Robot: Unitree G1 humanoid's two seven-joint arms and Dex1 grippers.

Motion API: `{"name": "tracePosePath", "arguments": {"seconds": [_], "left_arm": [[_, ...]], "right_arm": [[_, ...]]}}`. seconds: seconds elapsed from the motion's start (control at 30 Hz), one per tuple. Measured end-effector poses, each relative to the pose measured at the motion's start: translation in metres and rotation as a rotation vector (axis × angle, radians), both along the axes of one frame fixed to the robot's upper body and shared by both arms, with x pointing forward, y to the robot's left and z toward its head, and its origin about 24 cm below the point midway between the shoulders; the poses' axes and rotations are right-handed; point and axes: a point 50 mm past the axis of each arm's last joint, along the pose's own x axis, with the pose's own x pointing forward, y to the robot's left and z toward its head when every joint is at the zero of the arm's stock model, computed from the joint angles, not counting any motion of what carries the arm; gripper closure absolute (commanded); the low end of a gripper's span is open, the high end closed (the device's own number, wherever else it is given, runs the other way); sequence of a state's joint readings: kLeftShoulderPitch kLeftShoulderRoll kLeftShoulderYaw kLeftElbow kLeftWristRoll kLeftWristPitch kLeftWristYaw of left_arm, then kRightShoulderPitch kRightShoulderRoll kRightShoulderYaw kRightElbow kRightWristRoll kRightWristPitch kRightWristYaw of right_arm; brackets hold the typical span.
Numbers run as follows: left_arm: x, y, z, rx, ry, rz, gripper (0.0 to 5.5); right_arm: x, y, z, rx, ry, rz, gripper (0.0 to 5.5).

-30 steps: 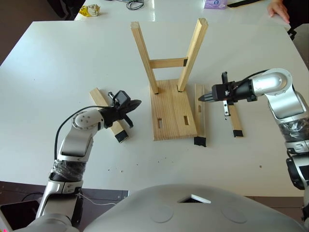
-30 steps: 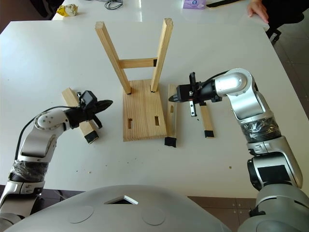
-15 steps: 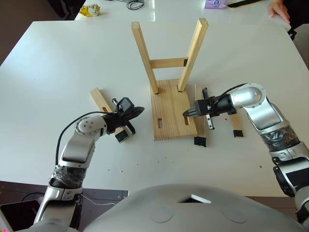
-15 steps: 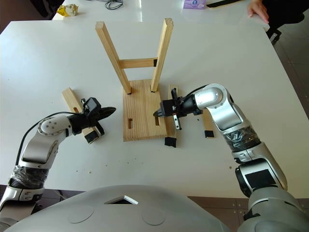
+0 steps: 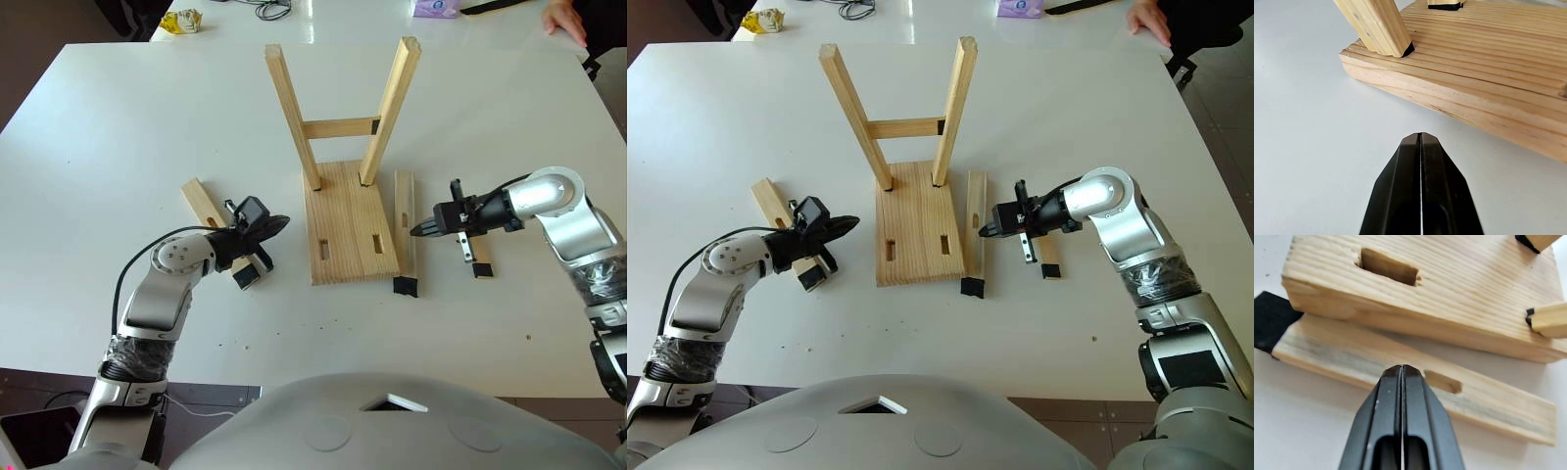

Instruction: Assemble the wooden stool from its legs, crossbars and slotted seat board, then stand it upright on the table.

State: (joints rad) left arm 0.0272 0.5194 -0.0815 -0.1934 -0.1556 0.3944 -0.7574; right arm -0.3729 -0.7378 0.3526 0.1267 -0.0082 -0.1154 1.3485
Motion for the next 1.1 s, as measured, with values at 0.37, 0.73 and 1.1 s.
{"name": "tracePosePath", "arguments": {"seconds": [0.37,0.73,1.1], "left_arm": [[0.002,-0.003,0.000,-0.018,0.001,0.002,5.50],[0.005,0.023,0.034,-0.218,-0.170,0.411,5.50],[-0.034,0.006,0.027,-0.322,-0.146,0.753,5.50]], "right_arm": [[-0.005,0.037,-0.001,0.118,-0.007,0.011,5.46],[0.020,-0.014,0.022,0.300,-0.061,-0.507,4.54],[-0.027,-0.068,0.010,0.252,0.187,-0.944,3.07]]}}
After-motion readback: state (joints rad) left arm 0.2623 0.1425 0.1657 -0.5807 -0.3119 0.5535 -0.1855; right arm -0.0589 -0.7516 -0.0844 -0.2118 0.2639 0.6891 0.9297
